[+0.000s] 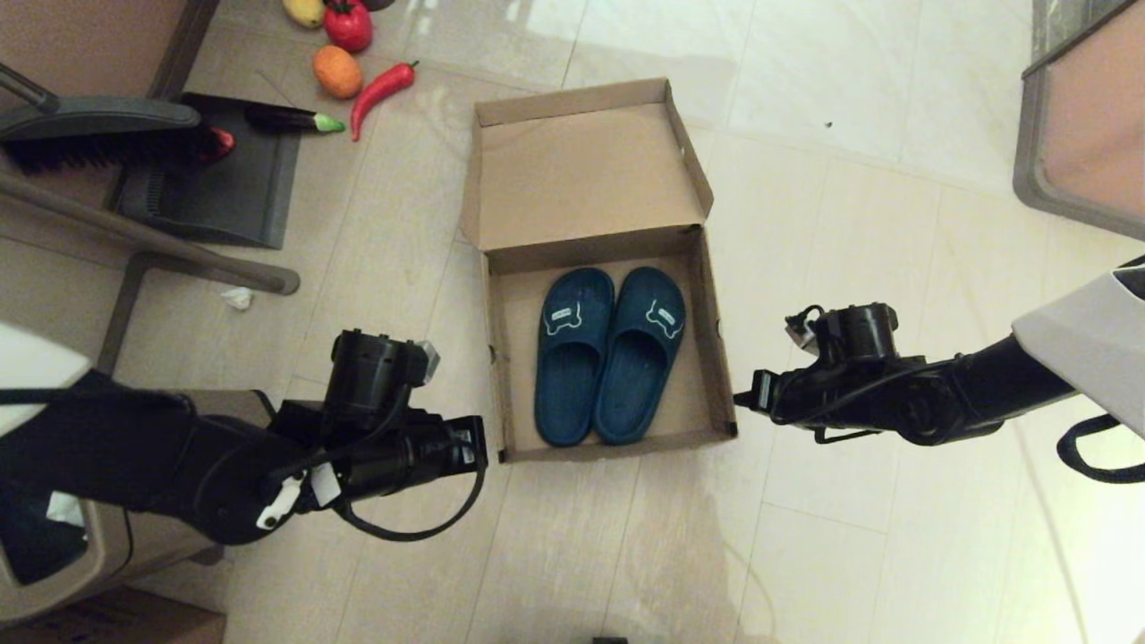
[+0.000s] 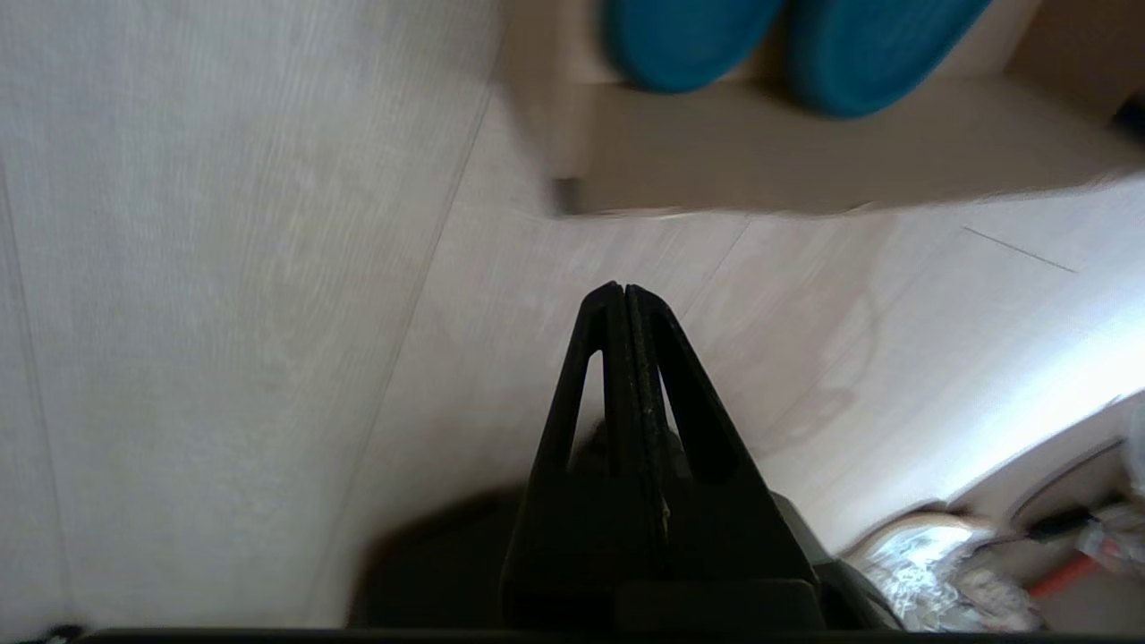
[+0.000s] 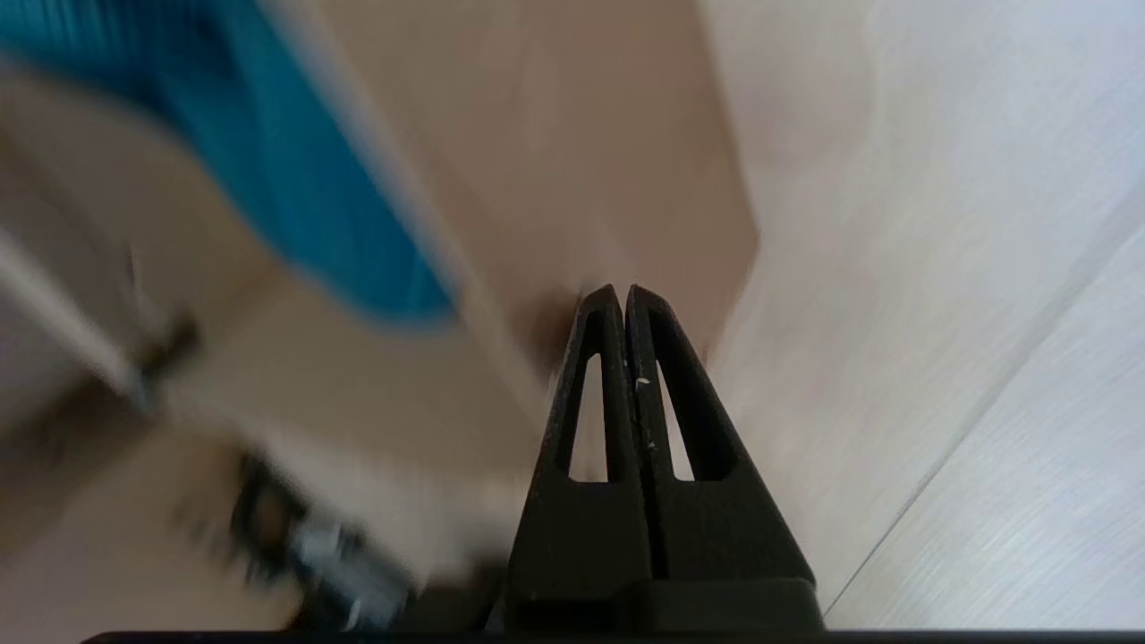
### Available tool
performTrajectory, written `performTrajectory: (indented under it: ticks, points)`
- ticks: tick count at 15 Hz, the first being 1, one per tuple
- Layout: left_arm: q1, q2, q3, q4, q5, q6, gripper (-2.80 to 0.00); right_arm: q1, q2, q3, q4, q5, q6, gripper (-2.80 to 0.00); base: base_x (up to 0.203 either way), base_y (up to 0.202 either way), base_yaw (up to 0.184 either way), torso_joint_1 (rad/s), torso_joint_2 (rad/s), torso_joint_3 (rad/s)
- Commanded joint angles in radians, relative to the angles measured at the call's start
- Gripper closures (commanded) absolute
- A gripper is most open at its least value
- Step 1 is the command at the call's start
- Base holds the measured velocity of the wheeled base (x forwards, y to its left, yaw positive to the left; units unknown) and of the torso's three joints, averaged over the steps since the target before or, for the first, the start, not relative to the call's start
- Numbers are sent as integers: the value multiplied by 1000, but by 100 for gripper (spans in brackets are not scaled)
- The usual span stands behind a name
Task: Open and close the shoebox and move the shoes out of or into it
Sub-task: Put the shoes out of the shoe box
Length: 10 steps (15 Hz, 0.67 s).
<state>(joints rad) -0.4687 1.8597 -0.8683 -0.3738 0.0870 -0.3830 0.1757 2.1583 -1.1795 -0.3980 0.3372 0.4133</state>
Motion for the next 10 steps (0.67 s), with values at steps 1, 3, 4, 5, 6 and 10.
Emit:
performTrajectory:
  ticks: [1,3,4,5,6,10]
  points:
    - [-2,22,4,1,1,2,0,28,-57,75,-3,0,6,0,0,0,0,0,0,0]
    - [0,15,-4,10,-2,16,0,-38,-111,107,0,-1,16,0,0,0,0,0,0,0]
    - [-1,16,-11,10,-9,15,0,-80,-152,121,13,1,25,0,0,0,0,0,0,0]
    - [8,21,-14,10,-10,15,0,-101,-181,133,45,3,29,0,0,0,0,0,0,0]
    - [29,23,-31,9,-9,11,0,-112,-193,140,76,3,36,0,0,0,0,0,0,0]
    - [41,24,-38,4,-25,-18,0,-10,-124,85,73,-28,61,0,0,0,0,0,0,0]
